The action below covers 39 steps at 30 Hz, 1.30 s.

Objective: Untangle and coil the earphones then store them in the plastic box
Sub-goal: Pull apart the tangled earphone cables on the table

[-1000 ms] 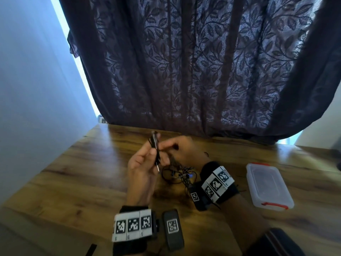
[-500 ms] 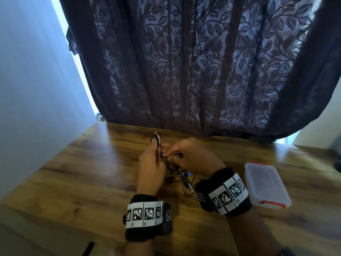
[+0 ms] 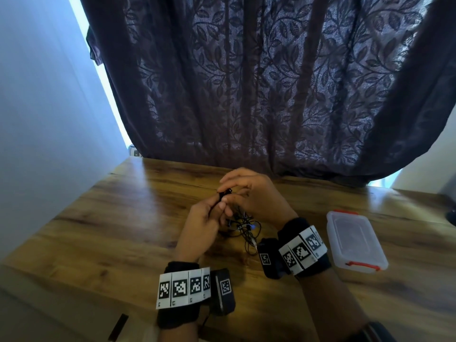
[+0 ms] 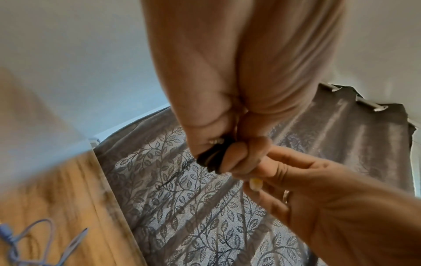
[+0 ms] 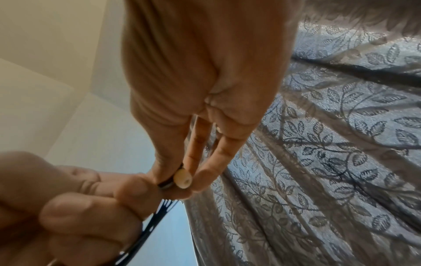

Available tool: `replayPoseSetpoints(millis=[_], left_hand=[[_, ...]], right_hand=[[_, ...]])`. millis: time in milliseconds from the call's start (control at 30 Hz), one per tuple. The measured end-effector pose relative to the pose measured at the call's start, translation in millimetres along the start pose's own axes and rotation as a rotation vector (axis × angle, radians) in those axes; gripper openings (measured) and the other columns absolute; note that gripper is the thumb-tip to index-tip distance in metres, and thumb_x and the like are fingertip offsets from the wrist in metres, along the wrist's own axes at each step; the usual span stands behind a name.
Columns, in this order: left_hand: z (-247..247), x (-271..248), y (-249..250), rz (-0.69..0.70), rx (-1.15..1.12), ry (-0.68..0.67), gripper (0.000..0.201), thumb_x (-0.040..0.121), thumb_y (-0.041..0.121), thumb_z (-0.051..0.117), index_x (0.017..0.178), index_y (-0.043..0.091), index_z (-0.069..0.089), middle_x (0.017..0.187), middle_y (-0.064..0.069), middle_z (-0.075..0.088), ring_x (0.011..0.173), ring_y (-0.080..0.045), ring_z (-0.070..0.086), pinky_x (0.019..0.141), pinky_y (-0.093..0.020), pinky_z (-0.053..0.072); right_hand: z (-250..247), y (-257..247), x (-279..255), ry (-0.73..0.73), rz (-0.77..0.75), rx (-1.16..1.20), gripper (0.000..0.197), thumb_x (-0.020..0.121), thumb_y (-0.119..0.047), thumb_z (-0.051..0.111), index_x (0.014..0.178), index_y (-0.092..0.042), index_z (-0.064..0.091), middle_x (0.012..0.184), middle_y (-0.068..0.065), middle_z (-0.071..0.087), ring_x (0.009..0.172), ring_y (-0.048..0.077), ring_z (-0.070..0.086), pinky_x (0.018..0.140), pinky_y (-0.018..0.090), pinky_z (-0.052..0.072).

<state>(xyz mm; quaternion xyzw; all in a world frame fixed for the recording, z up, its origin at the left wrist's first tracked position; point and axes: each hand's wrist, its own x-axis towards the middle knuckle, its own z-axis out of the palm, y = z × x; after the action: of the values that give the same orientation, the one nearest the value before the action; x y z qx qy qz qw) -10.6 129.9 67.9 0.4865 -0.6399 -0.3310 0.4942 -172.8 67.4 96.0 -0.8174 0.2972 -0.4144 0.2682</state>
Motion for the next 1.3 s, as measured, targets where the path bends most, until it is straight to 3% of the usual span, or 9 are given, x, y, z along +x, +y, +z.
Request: replayPoseSetpoints(millis=[100,233,467,600,800,933,1033,1167,1300], left_hand=[[-1.4,-1.5,-1.0,-0.019,-0.044,-0.014,0.032,0.103,0.004,0.045,0.076,0.011,0.061,0.058,0.014,0.055,0.058,-0.003,0.045,0.058,-0.018,0.036],[-3.1,-7.1,0.6,-0.055,-0.091,-0.066,0.036,0.102,0.0,0.045,0.072,0.01,0.062,0.056,0.011,0.056,0.056,0.0,0.046,0.056,-0.013,0.036],[-7.8,-17.0,-2.3,-0.165,-0.245,-0.149,0.03,0.102,0.005,0.048,0.08,0.0,0.068,0.052,0.004,0.049,0.05,-0.007,0.041,0.053,-0.013,0.035],[-4.9,-17.8,4.9,-0.264,-0.347,-0.167,0.025,0.101,0.001,0.046,0.091,-0.006,0.067,0.057,0.006,0.067,0.044,0.001,0.042,0.046,-0.008,0.035],[-3.5,-14.7,5.4,-0.339,-0.394,-0.2,0.024,0.101,0.0,0.045,0.102,-0.016,0.063,0.051,0.005,0.066,0.04,0.002,0.041,0.04,-0.006,0.031],[-6.0,-6.8,0.2,-0.357,-0.431,-0.214,0.02,0.098,-0.002,0.05,0.099,-0.015,0.065,0.079,-0.011,0.077,0.044,-0.001,0.044,0.044,-0.01,0.038],[-6.1,1.5,-7.7,-0.346,-0.42,-0.149,0.027,0.095,-0.004,0.054,0.102,-0.03,0.052,0.087,-0.025,0.075,0.042,-0.006,0.046,0.046,-0.015,0.041],[0.2,5.5,-15.1,-0.335,-0.342,-0.043,0.017,0.095,0.003,0.059,0.103,-0.01,0.052,0.089,-0.022,0.076,0.049,-0.01,0.057,0.053,-0.023,0.047],[4.2,15.9,-25.6,-0.367,-0.243,0.053,0.008,0.093,0.008,0.064,0.096,0.002,0.06,0.064,-0.004,0.068,0.058,-0.012,0.06,0.058,-0.026,0.049]], right_hand=[[0.7,4.1,-1.7,-0.125,0.028,-0.006,0.036,0.09,-0.006,0.07,0.124,-0.017,0.07,0.127,-0.003,0.067,0.12,0.006,0.061,0.101,0.03,0.052],[-1.4,0.5,-9.5,-0.29,0.152,0.136,0.031,0.097,-0.004,0.061,0.127,-0.011,0.067,0.083,-0.013,0.072,0.088,0.019,0.073,0.089,0.045,0.059],[-4.3,5.5,-19.8,-0.306,0.245,0.218,0.02,0.093,-0.015,0.071,0.113,-0.018,0.073,0.069,-0.01,0.066,0.076,0.016,0.069,0.084,0.055,0.059],[-4.9,14.0,-26.0,-0.261,0.25,0.258,0.02,0.091,-0.007,0.071,0.11,-0.002,0.071,0.064,-0.018,0.065,0.062,-0.003,0.06,0.067,0.016,0.05],[-5.2,19.3,-24.2,-0.279,0.271,0.288,0.016,0.09,-0.018,0.075,0.105,-0.016,0.073,0.09,0.016,0.073,0.079,0.02,0.068,0.077,0.026,0.052],[-7.3,23.2,-22.4,-0.274,0.294,0.315,0.015,0.09,-0.012,0.074,0.105,-0.013,0.073,0.086,0.015,0.074,0.074,0.02,0.069,0.071,0.019,0.053],[-8.2,29.8,-22.2,-0.257,0.292,0.302,0.014,0.09,-0.01,0.073,0.104,-0.008,0.073,0.078,-0.008,0.073,0.069,0.007,0.066,0.068,0.017,0.05],[-3.8,44.0,-19.9,-0.21,0.306,0.342,0.018,0.089,-0.011,0.074,0.106,-0.007,0.075,0.092,0.001,0.077,0.086,0.016,0.074,0.081,0.033,0.061],[-0.1,58.3,-13.5,-0.191,0.413,0.444,0.02,0.09,-0.008,0.072,0.109,-0.001,0.073,0.096,0.009,0.077,0.087,0.019,0.076,0.082,0.037,0.063]])
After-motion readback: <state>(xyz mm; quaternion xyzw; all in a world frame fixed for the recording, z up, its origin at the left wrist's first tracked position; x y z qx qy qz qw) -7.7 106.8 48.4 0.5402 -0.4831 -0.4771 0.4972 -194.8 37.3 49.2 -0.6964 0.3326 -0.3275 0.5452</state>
